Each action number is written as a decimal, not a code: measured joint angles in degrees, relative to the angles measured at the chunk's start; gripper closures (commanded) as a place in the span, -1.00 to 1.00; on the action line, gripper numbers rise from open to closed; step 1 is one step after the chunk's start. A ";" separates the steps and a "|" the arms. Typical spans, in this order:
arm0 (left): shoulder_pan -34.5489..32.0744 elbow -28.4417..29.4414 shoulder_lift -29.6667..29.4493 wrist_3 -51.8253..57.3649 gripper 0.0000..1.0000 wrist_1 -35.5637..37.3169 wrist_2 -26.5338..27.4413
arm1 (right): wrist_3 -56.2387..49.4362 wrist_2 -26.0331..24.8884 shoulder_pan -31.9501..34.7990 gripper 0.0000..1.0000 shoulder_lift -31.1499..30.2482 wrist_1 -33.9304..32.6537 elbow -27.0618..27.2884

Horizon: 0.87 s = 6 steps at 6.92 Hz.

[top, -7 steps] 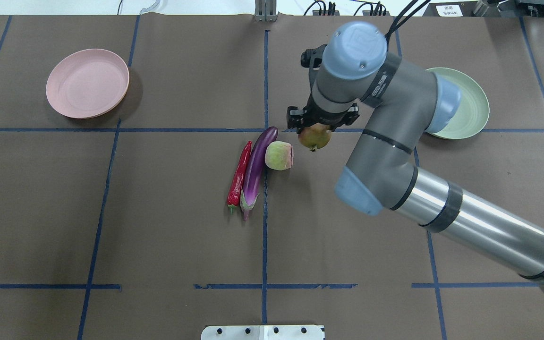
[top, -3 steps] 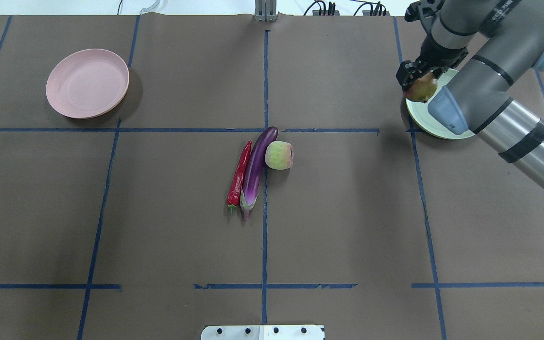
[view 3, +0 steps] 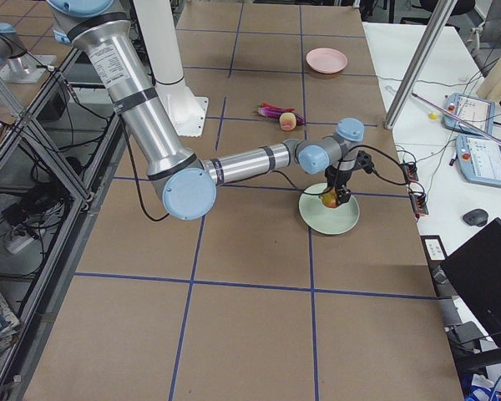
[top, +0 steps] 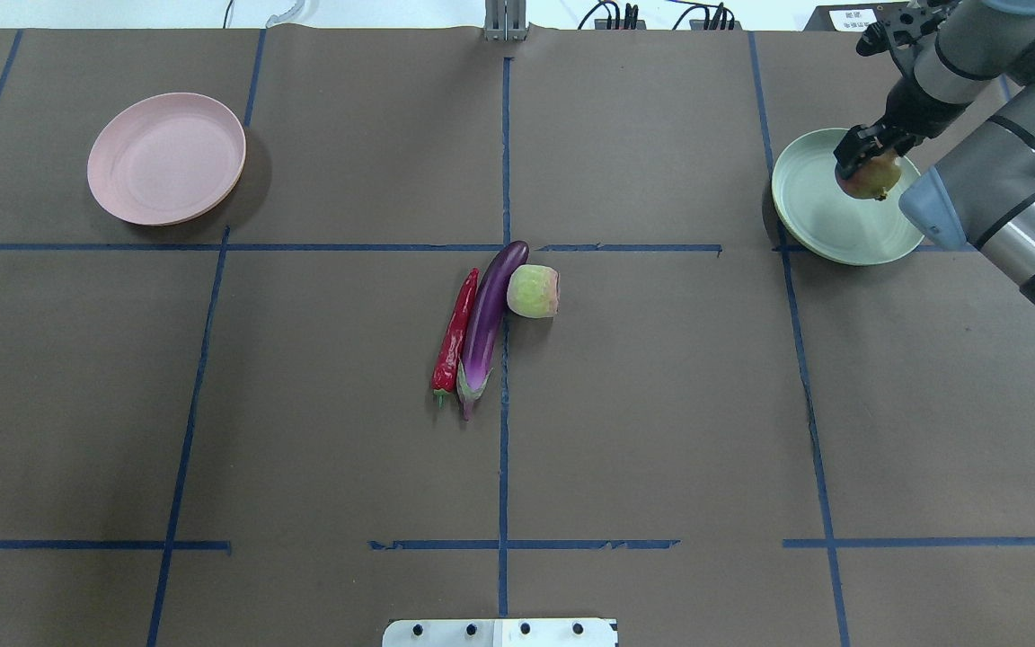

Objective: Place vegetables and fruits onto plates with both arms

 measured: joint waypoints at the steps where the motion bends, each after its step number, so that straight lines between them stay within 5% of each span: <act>1: 0.00 -0.07 0.00 0.00 -1.00 0.01 0.00 | 0.01 0.31 0.16 -0.99 -0.92 1.30 -0.95; 6: 0.56 -1.69 -0.31 -0.04 -1.00 -0.12 0.04 | -0.05 4.95 3.73 -1.00 -1.75 1.81 -1.16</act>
